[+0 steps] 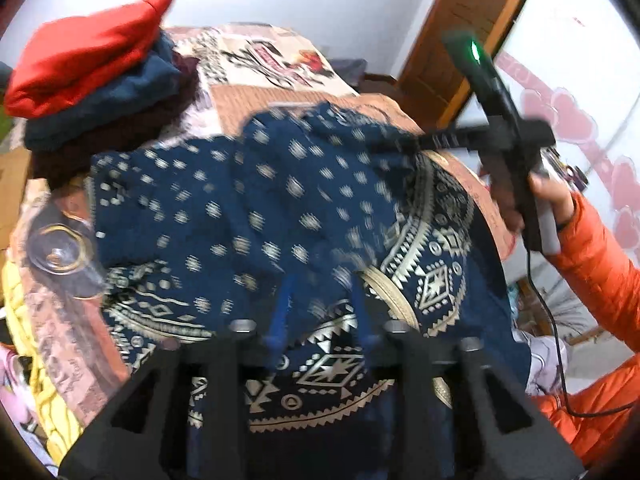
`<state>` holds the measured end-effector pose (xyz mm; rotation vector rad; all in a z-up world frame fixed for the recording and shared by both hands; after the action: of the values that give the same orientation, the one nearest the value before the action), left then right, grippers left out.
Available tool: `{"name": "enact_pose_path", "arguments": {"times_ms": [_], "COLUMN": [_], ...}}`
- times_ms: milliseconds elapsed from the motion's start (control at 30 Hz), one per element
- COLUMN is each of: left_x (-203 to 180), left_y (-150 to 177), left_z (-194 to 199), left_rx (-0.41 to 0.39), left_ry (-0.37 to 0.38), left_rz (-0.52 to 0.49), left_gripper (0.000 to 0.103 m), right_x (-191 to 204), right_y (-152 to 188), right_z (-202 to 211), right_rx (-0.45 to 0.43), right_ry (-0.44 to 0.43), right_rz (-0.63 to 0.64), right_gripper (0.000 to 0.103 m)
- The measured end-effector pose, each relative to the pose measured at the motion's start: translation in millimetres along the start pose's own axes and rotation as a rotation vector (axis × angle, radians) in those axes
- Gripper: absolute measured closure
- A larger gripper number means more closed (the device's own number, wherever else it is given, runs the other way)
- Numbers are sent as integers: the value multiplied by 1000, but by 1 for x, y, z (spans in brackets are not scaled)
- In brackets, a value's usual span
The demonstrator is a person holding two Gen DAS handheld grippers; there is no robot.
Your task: Fold large clothes
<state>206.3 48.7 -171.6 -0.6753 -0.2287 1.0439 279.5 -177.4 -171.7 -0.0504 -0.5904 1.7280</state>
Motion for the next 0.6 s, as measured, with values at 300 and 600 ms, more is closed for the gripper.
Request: {"name": "enact_pose_path", "arguments": {"times_ms": [300, 600], "left_x": [57, 120], "left_y": [-22, -3], "left_z": [13, -57], "left_rx": [-82, 44], "left_ry": [-264, -341], "left_rz": [153, 309], "left_gripper": [37, 37], "right_x": [-6, -8], "right_y": [51, 48], "right_z": [9, 36], "right_rx": [40, -6], "right_ry": [-10, -62], "right_rz": [58, 9], "right_gripper": [75, 75]}}
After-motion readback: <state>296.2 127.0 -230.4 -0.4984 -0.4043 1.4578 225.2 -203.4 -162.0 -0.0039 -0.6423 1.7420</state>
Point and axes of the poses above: each gripper's, at about its wrist camera, not at the fingertips, and z roughly against the way its jaws point, x to its left, y to its underside, the point moved 2 cm from there along -z, roughly the way its jaws point, and after that the axes turned 9 degrees about -z, right-handed, at the moved point
